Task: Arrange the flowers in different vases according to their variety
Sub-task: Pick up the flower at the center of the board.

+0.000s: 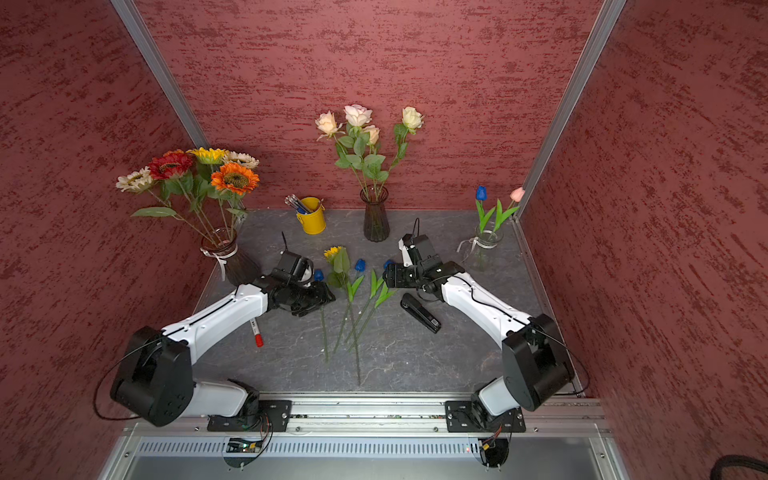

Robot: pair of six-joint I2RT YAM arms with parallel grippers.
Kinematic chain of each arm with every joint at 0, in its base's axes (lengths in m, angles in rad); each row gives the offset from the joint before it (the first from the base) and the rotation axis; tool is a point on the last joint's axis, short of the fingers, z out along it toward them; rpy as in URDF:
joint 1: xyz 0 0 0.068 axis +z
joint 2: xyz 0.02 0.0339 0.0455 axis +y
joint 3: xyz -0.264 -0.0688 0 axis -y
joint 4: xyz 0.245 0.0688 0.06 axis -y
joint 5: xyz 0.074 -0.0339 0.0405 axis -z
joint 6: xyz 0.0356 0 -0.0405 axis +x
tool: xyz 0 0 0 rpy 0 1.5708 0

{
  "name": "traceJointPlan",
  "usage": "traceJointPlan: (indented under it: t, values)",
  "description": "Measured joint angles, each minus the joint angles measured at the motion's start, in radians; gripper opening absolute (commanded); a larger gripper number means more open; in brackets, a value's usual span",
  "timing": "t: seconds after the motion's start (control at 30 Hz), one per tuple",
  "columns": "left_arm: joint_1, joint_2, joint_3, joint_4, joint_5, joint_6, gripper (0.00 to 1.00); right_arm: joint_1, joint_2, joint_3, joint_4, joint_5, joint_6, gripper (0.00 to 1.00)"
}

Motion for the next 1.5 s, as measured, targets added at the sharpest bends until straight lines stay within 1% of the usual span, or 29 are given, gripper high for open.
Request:
traceJointPlan:
  t: [0.17,0.23,0.37,0.5,0.77,1.0,1.4,1.5]
  values:
    - [-0.035,0.106,0.045,0.023,0.005,-0.004,0.49,-0.015,-0.054,-0.021,-0.005,0.004,0.000,0.75]
    - [-0.047,0.141,0.056,0.027,0.004,-0.005,0.47,-0.023,-0.067,-0.028,-0.006,0.004,0.000,0.75]
    - [-0.076,0.206,0.082,0.034,0.005,-0.009,0.37,-0.039,-0.076,-0.042,-0.010,0.004,-0.003,0.75]
    - [-0.104,0.257,0.113,0.044,0.006,-0.016,0.35,-0.049,-0.080,-0.053,-0.016,0.004,-0.003,0.75]
    - [-0.124,0.307,0.164,0.040,0.006,-0.016,0.32,-0.063,-0.093,-0.061,-0.021,0.004,-0.003,0.75]
    - [-0.134,0.316,0.187,-0.002,0.010,-0.024,0.32,-0.072,-0.098,-0.073,-0.022,0.003,-0.004,0.75]
    - [-0.177,0.329,0.179,-0.038,0.006,-0.045,0.31,-0.090,-0.110,-0.084,-0.019,-0.004,-0.008,0.75]
    - [-0.181,0.348,0.179,-0.039,0.005,-0.045,0.28,-0.096,-0.113,-0.087,-0.020,-0.005,-0.008,0.75]
